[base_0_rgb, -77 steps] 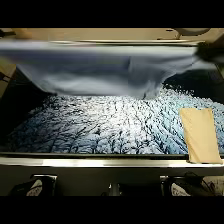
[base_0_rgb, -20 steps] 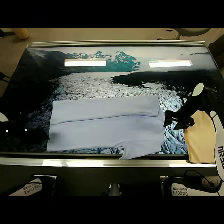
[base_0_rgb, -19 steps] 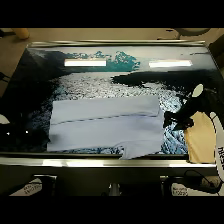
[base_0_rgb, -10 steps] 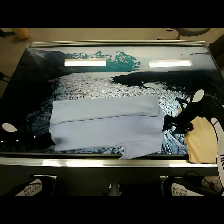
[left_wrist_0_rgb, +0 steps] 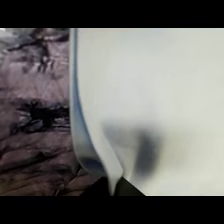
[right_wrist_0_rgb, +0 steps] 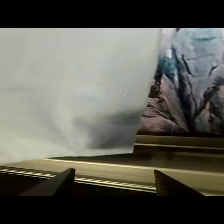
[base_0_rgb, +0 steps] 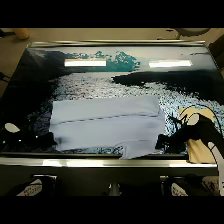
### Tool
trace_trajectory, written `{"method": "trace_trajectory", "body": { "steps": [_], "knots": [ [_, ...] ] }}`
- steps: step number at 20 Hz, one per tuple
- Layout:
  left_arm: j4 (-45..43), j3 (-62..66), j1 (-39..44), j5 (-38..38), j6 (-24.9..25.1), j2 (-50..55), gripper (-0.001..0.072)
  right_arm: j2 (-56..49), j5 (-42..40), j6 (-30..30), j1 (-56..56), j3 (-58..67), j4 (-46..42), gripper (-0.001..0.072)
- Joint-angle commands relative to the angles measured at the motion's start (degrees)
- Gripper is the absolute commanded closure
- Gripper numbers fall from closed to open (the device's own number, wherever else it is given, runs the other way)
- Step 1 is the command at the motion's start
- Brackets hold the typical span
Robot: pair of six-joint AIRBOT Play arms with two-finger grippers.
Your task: Fold the shirts.
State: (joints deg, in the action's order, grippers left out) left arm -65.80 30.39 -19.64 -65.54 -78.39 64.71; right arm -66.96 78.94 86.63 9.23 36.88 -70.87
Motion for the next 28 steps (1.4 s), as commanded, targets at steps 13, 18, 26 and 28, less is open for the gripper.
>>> {"method": "trace_trajectory", "body": {
  "steps": [13, 18, 26, 28],
  "knots": [
    [0.98, 5.90, 0.07, -2.91, 1.99, -7.54, 0.0685, 8.48, -3.30, -0.63, 0.00, 1.42, 8.22, 0.0696],
    [9.01, 13.05, 0.09, 2.84, 0.37, -6.23, 0.0689, 2.56, -10.40, 0.33, -0.22, 16.33, 11.69, 0.0697],
    [12.94, 32.92, 0.15, 7.06, -0.35, 17.14, 0.0687, -28.44, -23.82, 5.16, -5.46, 44.54, 14.14, 0.0695],
    [12.94, 35.80, 0.42, 7.08, -1.79, 21.38, 0.0686, -32.13, -25.00, 6.75, -5.44, 47.58, 14.08, 0.0694]
  ]
}}
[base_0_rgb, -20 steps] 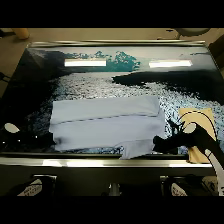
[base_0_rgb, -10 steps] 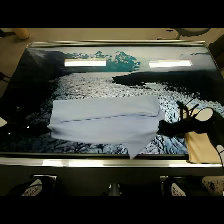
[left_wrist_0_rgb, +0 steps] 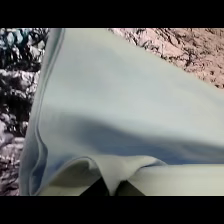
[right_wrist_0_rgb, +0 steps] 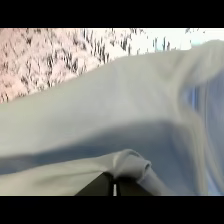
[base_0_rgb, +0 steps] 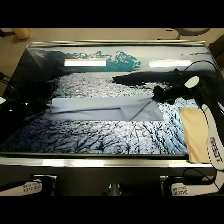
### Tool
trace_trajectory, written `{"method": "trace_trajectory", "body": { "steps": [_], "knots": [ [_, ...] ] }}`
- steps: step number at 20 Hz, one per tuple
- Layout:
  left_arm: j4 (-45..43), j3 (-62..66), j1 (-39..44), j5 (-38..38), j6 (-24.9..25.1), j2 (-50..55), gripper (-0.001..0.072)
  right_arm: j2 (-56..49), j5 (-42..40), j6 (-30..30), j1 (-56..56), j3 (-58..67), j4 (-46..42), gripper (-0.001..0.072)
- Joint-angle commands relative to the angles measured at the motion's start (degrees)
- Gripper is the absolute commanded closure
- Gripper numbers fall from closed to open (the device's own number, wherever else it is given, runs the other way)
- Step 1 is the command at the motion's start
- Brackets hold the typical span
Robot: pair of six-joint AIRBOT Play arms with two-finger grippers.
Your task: Fold the shirts.
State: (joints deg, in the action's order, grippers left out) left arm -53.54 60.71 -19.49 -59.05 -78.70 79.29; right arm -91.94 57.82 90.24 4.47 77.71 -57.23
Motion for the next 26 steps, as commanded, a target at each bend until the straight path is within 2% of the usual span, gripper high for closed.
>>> {"method": "trace_trajectory", "body": {
  "steps": [1, 2, 3, 4, 5, 6, 7, 9, 11, 14, 18, 19, 20, 21, 22, 23, 25, 26],
  "knots": [
    [0.68, 5.70, 0.57, 0.68, -1.51, 8.37, 0.0685, -8.24, -4.72, 3.17, -0.70, 6.97, 0.66, 0.0693],
    [0.68, 5.70, 1.01, 0.50, -1.46, 9.77, 0.0632, -9.11, -4.81, 3.15, -0.81, 6.97, 0.90, 0.0690],
    [0.68, 5.70, 1.53, -0.17, -1.46, 11.15, 0.0354, -9.73, -4.28, 3.10, -0.81, 6.97, 1.11, 0.0577],
    [0.66, 5.73, 1.81, -0.96, -1.44, 11.78, 0.0057, -9.84, -3.54, 1.90, -0.79, 6.97, 1.07, 0.0335],
    [0.59, 5.75, 1.62, -1.16, -1.36, 11.72, 0.0011, -9.31, -1.27, -2.14, -0.48, 7.26, 0.85, 0.0042],
    [0.61, 6.05, 0.98, -1.64, -1.27, 11.26, 0.0012, -8.52, 2.45, -6.23, 0.26, 7.85, -1.09, 0.0005],
    [0.63, 6.54, 0.11, -2.71, -1.22, 10.51, 0.0016, -7.63, 5.88, -7.21, 1.27, 8.04, -6.21, 0.0001],
    [0.63, 7.43, -1.31, -5.79, -0.74, 8.72, 0.0025, -7.48, 12.09, -3.76, 3.69, 7.85, -15.56, -0.0002],
    [0.63, 7.50, -1.49, -7.80, -0.04, 6.25, 0.0026, -8.79, 16.96, -4.11, 5.79, 6.78, -12.68, -0.0003],
    [0.66, 7.50, -0.28, -9.73, 0.28, 1.88, 0.0030, -11.98, 18.45, -6.08, 4.52, 5.62, -5.92, -0.0003],
    [0.66, 7.48, 3.28, -10.62, 0.26, -3.37, 0.0032, -15.74, 13.33, -3.72, 0.72, 5.64, 2.34, 0.0021],
    [0.68, 7.50, 5.05, -10.58, 0.26, -3.96, 0.0050, -15.67, 11.58, -3.98, 0.09, 5.73, 5.79, 0.0212],
    [0.68, 7.45, 7.37, -10.29, 0.26, -3.93, 0.0176, -15.39, 10.99, -4.13, -0.04, 6.21, 8.79, 0.0577],
    [0.68, 7.08, 9.99, -8.90, 0.24, -3.58, 0.0396, -14.64, 11.58, -4.22, -0.02, 6.86, 12.22, 0.0694],
    [0.68, 6.27, 13.40, -6.03, 0.24, -3.06, 0.0641, -13.31, 12.81, -5.22, 0.20, 7.89, 14.82, 0.0693],
    [0.70, 5.25, 17.09, -2.10, -0.04, -2.29, 0.0682, -11.50, 14.53, -5.95, 0.20, 8.92, 15.89, 0.0694],
    [2.67, 3.30, 25.81, 6.49, -3.91, 1.07, 0.0682, -5.81, 16.72, -5.88, 0.20, 9.46, 16.24, 0.0694],
    [6.14, 3.06, 30.47, 9.77, -4.24, 4.04, 0.0683, -2.38, 18.34, -5.86, 0.17, 9.46, 16.26, 0.0694]
  ]
}}
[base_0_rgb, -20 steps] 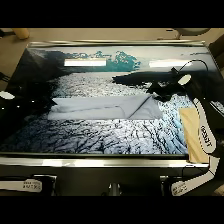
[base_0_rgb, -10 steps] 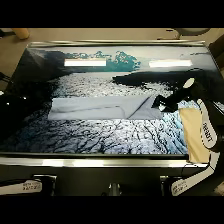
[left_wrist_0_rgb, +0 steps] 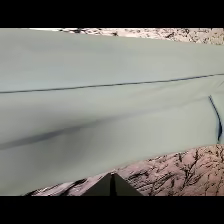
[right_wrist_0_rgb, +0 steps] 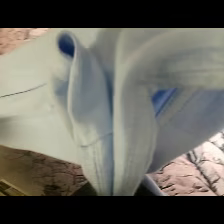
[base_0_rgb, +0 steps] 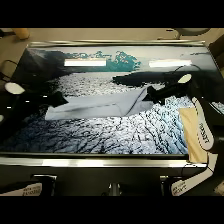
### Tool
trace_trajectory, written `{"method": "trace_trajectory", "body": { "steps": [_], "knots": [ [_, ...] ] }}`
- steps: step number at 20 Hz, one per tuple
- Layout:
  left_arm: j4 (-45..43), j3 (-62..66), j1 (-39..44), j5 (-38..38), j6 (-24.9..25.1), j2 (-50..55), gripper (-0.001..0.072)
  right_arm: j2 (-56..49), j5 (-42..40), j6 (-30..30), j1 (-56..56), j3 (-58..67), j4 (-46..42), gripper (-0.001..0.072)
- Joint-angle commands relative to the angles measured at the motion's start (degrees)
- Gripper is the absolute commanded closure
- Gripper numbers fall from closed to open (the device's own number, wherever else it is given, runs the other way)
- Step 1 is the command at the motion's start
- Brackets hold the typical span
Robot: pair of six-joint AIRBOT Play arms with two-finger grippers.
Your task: Fold the shirts.
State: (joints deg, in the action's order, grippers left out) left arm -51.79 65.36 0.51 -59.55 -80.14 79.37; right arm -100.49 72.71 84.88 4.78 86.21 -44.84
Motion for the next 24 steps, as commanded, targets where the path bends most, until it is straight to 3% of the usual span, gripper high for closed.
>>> {"method": "trace_trajectory", "body": {
  "steps": [1, 4, 8, 12, 14, 16, 18, 20, 22, 24],
  "knots": [
    [8.55, -1.53, 14.71, 13.49, -2.71, 7.04, 0.0683, 9.46, 5.16, -0.44, -0.11, 0.96, 3.82, 0.0694],
    [26.53, -0.46, 26.47, 24.17, 0.85, 16.39, 0.0683, 19.63, 10.62, 1.55, -0.11, 0.96, 3.78, 0.0694],
    [49.81, 7.30, 37.75, 25.35, 11.93, 27.61, 0.0683, 28.94, 14.93, 4.04, -0.11, 0.96, 3.28, 0.0693],
    [52.54, 13.07, 39.87, 24.00, 13.33, 31.89, 0.0686, 30.88, 16.85, 4.70, -0.11, 0.96, 3.06, 0.0693],
    [45.48, 11.72, 36.59, 22.88, 12.33, 28.33, 0.0687, 29.42, 15.39, 4.61, -0.42, 0.96, 2.54, 0.0694],
    [32.02, 8.50, 31.08, 20.55, 6.36, 21.55, 0.0687, 26.16, 14.08, 3.98, -2.25, 0.96, 2.45, 0.0694],
    [13.77, 4.31, 24.28, 15.34, -1.22, 13.29, 0.0687, 22.49, 12.41, 2.56, -5.95, 0.96, 2.71, 0.0694],
    [-5.38, 0.44, 16.85, 5.51, -6.29, 5.51, 0.0687, 18.64, 10.25, 0.48, -10.88, 0.96, 4.57, 0.0694],
    [-20.37, -3.08, 9.57, -2.82, -7.10, -1.90, 0.0686, 15.41, 7.61, -0.76, -15.54, 0.96, 6.36, 0.0694],
    [-26.95, -5.70, 2.56, -4.81, -7.15, -9.55, 0.0686, 12.44, 4.17, -0.72, -19.32, 0.96, 6.34, 0.0694]
  ]
}}
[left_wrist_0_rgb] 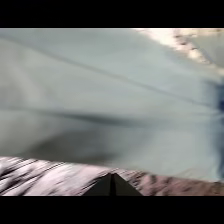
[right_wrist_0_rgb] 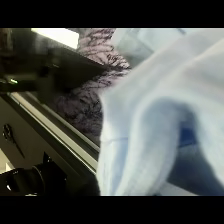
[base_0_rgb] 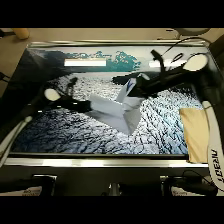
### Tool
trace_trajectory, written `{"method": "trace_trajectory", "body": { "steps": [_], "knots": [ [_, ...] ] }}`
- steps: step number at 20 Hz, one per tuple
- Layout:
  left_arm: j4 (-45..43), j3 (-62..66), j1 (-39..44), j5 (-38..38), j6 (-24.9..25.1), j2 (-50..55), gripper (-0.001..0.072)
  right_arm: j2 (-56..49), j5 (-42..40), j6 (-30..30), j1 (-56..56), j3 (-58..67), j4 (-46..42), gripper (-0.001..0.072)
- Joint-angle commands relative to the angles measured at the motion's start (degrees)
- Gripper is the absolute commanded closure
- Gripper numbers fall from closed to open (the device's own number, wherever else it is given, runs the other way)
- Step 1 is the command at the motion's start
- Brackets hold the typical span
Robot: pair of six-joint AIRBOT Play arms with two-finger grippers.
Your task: Fold the shirts.
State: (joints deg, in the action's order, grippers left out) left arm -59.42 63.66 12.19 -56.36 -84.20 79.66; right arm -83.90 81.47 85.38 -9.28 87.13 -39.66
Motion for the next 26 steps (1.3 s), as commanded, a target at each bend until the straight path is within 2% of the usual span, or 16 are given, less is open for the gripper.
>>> {"method": "trace_trajectory", "body": {
  "steps": [1, 3, 5, 6, 7, 8, 10, 13, 15, 17, 18, 19, 20, 22, 24, 26],
  "knots": [
    [-19.04, -4.66, -12.57, -7.96, -3.32, -13.49, 0.0686, -6.01, -7.17, -1.20, -6.93, 0.04, 1.18, 0.0693],
    [-18.21, -4.74, -16.98, -7.69, -3.96, -19.52, 0.0685, -10.62, -12.24, -1.03, -9.84, 0.04, 2.62, 0.0693],
    [-16.85, -4.74, -18.69, -7.06, -4.39, -24.37, 0.0685, -16.06, -16.20, -1.86, -12.55, 0.04, 9.62, 0.0690],
    [-16.87, -4.74, -18.71, -6.95, -4.96, -25.97, 0.0685, -18.43, -19.15, -2.86, -13.75, 0.04, 14.08, 0.0590],
    [-16.61, -4.74, -18.51, -7.26, -5.01, -27.23, 0.0685, -20.02, -22.91, -4.04, -14.21, 0.04, 18.10, 0.0347],
    [-16.61, -4.74, -18.45, -8.07, -4.98, -28.04, 0.0685, -20.76, -26.01, -6.27, -14.14, 0.04, 21.84, 0.0161],
    [-16.55, -4.76, -18.47, -9.92, -4.94, -28.61, 0.0685, -19.85, -28.61, -7.13, -11.02, 0.04, 24.85, 0.0154],
    [-16.52, -4.87, -18.47, -10.38, -4.74, -28.57, 0.0685, -15.63, -19.89, -7.17, -2.51, 0.04, 18.99, 0.0157],
    [-16.52, -4.87, -18.47, -9.88, -4.74, -28.57, 0.0684, -12.04, -10.47, -3.37, 3.69, 0.04, 3.54, 0.0157],
    [-16.52, -4.87, -18.47, -9.60, -4.76, -28.57, 0.0685, -9.66, 0.63, 4.68, 7.39, -0.48, -24.02, 0.0156],
    [-16.52, -4.87, -18.47, -9.62, -4.76, -28.57, 0.0685, -8.98, 4.15, 6.51, 7.69, -2.49, -33.14, 0.0154],
    [-16.50, -4.87, -18.47, -9.62, -4.76, -28.57, 0.0684, -8.41, 4.96, 6.27, 7.69, -6.21, -36.00, 0.0111],
    [-16.48, -4.87, -18.45, -9.62, -4.76, -28.57, 0.0685, -8.17, 3.34, 5.95, 7.58, -10.71, -32.96, 0.0076],
    [-16.48, -4.87, -18.45, -9.62, -4.76, -28.57, 0.0684, -8.20, -4.50, 1.88, 6.47, -19.43, -19.08, 0.0017],
    [-16.41, -4.87, -18.45, -9.66, -4.81, -28.57, 0.0684, -8.68, -12.55, -1.44, 4.28, -24.81, -7.65, 0.0016],
    [-16.41, -4.87, -18.45, -9.64, -4.96, -28.57, 0.0684, -10.49, -17.38, -2.58, 1.25, -25.81, -2.80, 0.0017]
  ]
}}
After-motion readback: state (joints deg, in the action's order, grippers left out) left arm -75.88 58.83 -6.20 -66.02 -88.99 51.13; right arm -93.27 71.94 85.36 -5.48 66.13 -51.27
